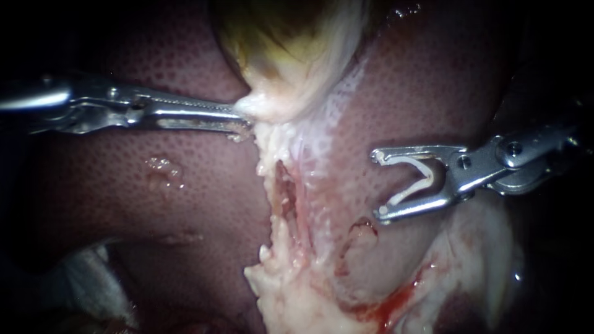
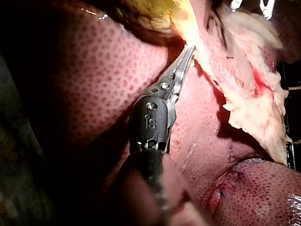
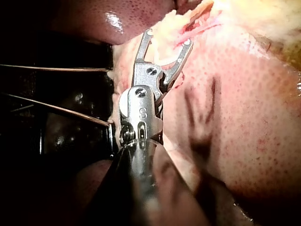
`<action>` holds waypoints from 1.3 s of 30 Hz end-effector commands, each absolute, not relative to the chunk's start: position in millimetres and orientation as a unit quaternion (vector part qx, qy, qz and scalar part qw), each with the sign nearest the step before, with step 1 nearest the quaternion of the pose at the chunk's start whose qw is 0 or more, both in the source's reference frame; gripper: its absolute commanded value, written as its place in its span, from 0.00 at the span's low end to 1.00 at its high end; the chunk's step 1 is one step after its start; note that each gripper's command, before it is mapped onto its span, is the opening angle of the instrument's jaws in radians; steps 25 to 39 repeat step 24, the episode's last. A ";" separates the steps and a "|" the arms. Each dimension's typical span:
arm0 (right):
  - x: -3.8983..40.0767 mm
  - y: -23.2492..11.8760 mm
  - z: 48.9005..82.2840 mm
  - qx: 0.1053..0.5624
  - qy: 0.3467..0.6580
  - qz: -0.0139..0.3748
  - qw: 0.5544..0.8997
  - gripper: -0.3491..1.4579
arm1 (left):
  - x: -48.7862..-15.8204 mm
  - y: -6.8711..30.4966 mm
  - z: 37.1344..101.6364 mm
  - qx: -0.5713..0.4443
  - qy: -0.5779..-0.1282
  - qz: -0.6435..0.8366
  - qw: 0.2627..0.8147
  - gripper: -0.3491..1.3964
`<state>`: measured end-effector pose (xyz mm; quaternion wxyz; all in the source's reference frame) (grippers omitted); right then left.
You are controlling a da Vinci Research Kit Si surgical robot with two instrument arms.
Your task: Grabbing gallbladder
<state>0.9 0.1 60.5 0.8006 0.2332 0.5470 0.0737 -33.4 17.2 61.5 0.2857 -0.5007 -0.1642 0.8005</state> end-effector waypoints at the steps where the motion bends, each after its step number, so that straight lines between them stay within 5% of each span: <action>1: 0.9 0.1 60.5 0.233 0.547 0.074 0.801 0.53 | -33.1 17.5 61.2 -0.503 -0.158 0.801 0.284 0.00; 39: 0.9 0.1 60.5 0.235 0.546 0.076 0.800 0.53 | -31.8 18.3 60.7 -0.507 -0.140 0.801 0.285 0.00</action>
